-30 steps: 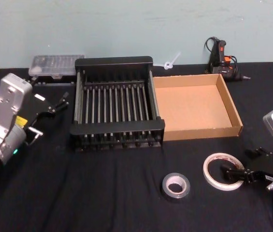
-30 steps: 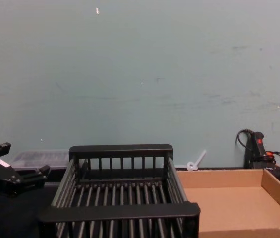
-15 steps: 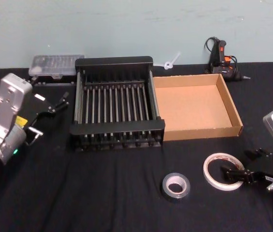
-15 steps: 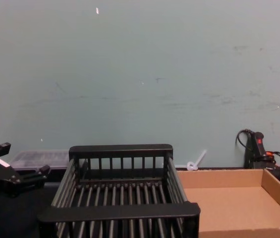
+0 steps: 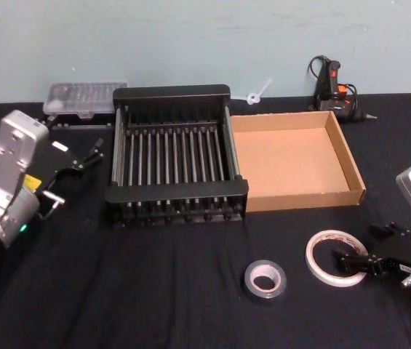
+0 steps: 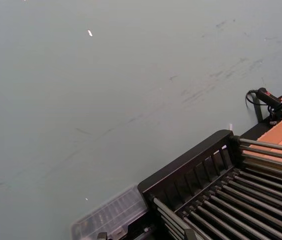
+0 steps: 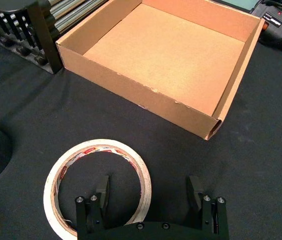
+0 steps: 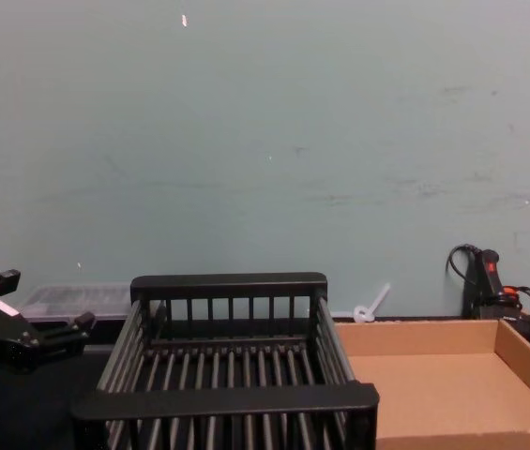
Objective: Pick up the white tape and place it into the black box , Pick up the silver tape and place it into the brown box.
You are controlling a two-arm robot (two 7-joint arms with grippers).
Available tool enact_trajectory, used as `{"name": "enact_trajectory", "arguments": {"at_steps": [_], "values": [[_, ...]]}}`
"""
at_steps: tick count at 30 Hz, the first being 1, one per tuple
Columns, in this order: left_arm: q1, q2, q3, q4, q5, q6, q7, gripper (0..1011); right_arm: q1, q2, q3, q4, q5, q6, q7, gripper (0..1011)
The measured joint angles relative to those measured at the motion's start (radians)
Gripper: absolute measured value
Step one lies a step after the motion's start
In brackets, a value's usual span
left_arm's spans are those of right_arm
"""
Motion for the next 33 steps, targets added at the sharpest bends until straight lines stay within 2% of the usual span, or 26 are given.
{"name": "enact_trajectory", "arguments": {"at_steps": [5,13,17,18,21,33], "values": [[0.0,0.0,0.0,0.0,0.0,0.0,0.0,1001,0.0,0.0,0.0,0.0,0.0,0.0,-0.001,1002],[0.0,0.0,0.0,0.0,0.0,0.0,0.0,1001,0.0,0.0,-0.001,0.0,0.001,0.0,-0.001,848],[0.0,0.0,0.0,0.0,0.0,0.0,0.0,1001,0.0,0.0,-0.001,0.0,0.002,0.0,-0.001,704],[0.0,0.0,0.0,0.0,0.0,0.0,0.0,1001,0.0,0.0,-0.001,0.0,0.002,0.0,-0.001,704],[0.0,0.0,0.0,0.0,0.0,0.0,0.0,1001,0.0,0.0,-0.001,0.0,0.002,0.0,-0.002,562],[0.0,0.0,0.0,0.0,0.0,0.0,0.0,1002,0.0,0.0,-0.001,0.0,0.002,0.0,-0.002,199]]}}
